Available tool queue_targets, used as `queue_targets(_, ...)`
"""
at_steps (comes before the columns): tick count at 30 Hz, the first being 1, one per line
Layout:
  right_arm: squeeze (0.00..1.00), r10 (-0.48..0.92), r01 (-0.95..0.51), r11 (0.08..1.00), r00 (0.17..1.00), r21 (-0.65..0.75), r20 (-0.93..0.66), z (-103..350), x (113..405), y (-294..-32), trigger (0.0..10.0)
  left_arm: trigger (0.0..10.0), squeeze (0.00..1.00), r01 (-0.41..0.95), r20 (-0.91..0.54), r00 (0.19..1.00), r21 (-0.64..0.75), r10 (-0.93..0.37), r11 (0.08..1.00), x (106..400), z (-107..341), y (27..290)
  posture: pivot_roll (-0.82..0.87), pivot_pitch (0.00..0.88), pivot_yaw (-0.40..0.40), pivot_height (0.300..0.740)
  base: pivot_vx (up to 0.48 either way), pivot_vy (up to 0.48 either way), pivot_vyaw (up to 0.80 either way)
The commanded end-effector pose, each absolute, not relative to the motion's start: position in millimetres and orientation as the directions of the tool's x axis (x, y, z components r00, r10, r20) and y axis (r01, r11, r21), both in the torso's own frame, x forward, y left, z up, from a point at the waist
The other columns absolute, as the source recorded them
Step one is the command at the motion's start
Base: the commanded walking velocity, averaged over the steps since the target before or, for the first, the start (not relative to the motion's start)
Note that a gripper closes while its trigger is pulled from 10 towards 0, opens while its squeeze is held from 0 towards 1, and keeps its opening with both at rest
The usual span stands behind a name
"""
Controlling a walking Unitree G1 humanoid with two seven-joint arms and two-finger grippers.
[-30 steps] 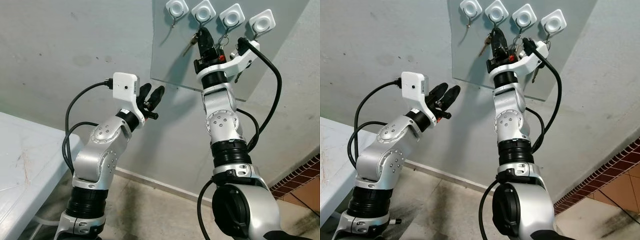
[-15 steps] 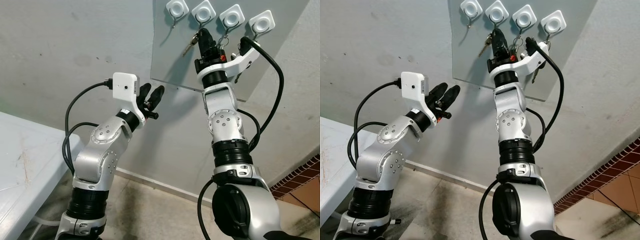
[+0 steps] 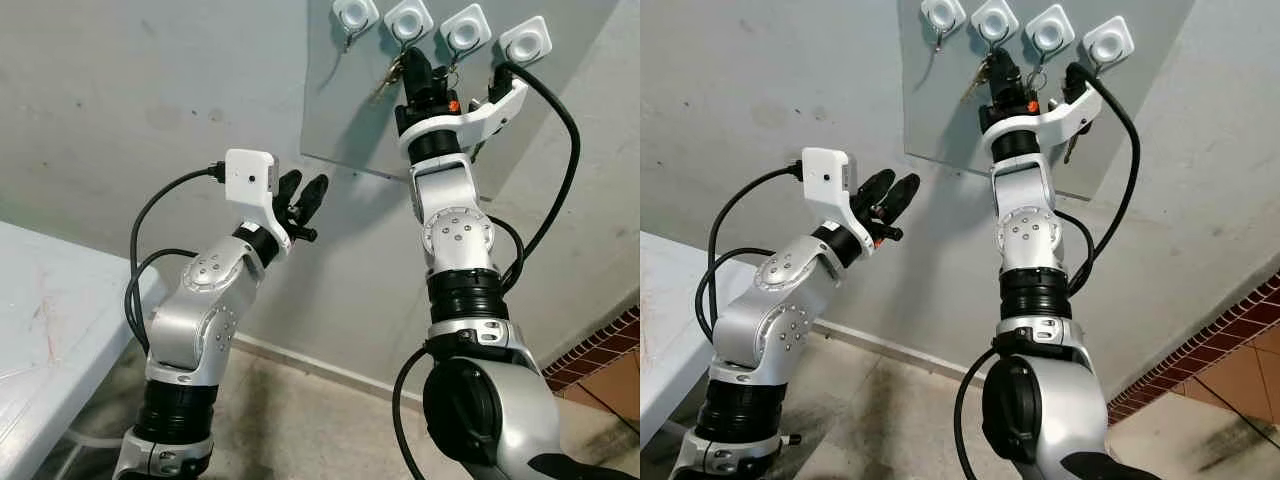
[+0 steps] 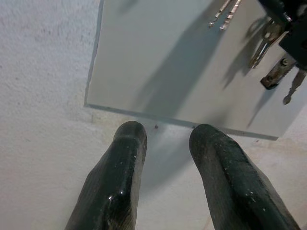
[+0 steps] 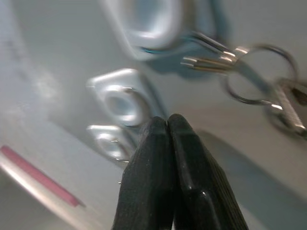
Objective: Hang keys on a hook
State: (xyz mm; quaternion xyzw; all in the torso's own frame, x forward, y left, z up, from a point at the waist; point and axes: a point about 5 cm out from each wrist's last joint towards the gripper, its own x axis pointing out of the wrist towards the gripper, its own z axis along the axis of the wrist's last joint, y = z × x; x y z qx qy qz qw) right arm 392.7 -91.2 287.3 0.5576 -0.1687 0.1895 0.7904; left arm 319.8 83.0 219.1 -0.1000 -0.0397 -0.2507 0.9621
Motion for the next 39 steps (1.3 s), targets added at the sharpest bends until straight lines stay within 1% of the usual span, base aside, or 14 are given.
queue_targets(1,0.00,0.097,-0.483,0.277,0.874,0.831,0.476,294.3,393.3,-89.4,10.0,10.0,0.00,0.491,0.137,0.870,-0.171,-0.473,0.854,317.4,222.6,82.6,0.18,0.104,-0.060,0.740,0.000,0.000,0.00)
queue_targets(4,0.00,0.101,-0.479,0.282,0.876,0.831,0.471,297.2,393.1,-88.5,10.0,10.0,0.00,0.486,0.137,0.873,-0.171,-0.468,0.857,317.3,222.5,83.3,0.18,0.105,-0.061,0.740,0.000,0.000,0.00)
queue_targets(9,0.00,0.110,-0.457,0.324,0.888,0.828,0.447,293.6,393.3,-86.4,10.0,10.0,0.00,0.484,0.137,0.874,-0.173,-0.466,0.858,317.1,222.7,83.1,0.18,0.107,-0.062,0.740,0.000,0.000,0.00)
queue_targets(12,0.00,0.123,-0.490,0.359,0.869,0.795,0.480,292.7,391.0,-85.3,10.0,10.0,0.00,0.482,0.137,0.875,-0.174,-0.463,0.859,317.3,222.5,83.1,0.18,0.108,-0.061,0.740,0.000,0.000,0.00)
queue_targets(13,0.26,0.128,-0.495,0.359,0.866,0.791,0.483,292.3,390.5,-84.8,10.0,10.0,0.00,0.481,0.137,0.876,-0.174,-0.462,0.859,317.4,222.6,83.0,0.18,0.106,-0.062,0.740,0.000,0.000,0.00)
queue_targets(14,0.26,0.134,-0.496,0.355,0.866,0.792,0.482,291.4,390.2,-84.2,10.0,10.0,0.00,0.479,0.138,0.877,-0.172,-0.460,0.861,317.5,222.7,83.1,0.18,0.109,-0.063,0.740,0.000,0.000,0.00)
queue_targets(15,1.00,0.138,-0.498,0.354,0.865,0.792,0.483,290.4,389.8,-83.8,10.0,10.0,0.00,0.477,0.137,0.878,-0.169,-0.458,0.863,317.7,222.6,83.3,0.18,0.109,-0.063,0.740,0.000,0.000,0.00)
queue_targets(33,1.00,0.137,-0.461,0.401,0.884,0.792,0.446,263.1,380.5,-91.4,10.0,10.0,0.00,0.446,0.137,0.894,-0.167,-0.428,0.879,320.0,221.4,88.2,0.18,0.101,-0.069,0.740,0.000,0.000,0.00)
queue_targets(35,1.00,0.154,-0.464,0.439,0.882,0.769,0.445,258.4,377.5,-91.3,10.0,10.0,0.00,0.431,0.135,0.901,-0.163,-0.412,0.888,320.2,220.0,89.7,0.18,0.099,-0.068,0.740,0.000,0.000,0.00)
queue_targets(36,1.00,0.175,-0.468,0.500,0.879,0.729,0.444,253.8,375.0,-91.3,10.0,10.0,0.00,0.414,0.137,0.908,-0.160,-0.395,0.896,320.5,219.0,91.2,0.18,0.099,-0.068,0.740,0.000,0.000,0.00)
queue_targets(37,1.00,0.175,-0.468,0.500,0.879,0.729,0.444,253.8,375.0,-91.3,10.0,10.0,0.00,0.414,0.137,0.908,-0.160,-0.395,0.896,320.5,219.0,91.2,0.18,0.099,-0.068,0.740,0.000,0.000,0.00)
queue_targets(39,1.00,0.228,-0.465,0.634,0.876,0.617,0.425,236.6,367.6,-90.8,10.0,10.0,0.00,0.381,0.128,0.923,-0.147,-0.364,0.913,321.7,211.9,94.3,0.18,0.094,-0.070,0.740,0.000,0.000,0.00)
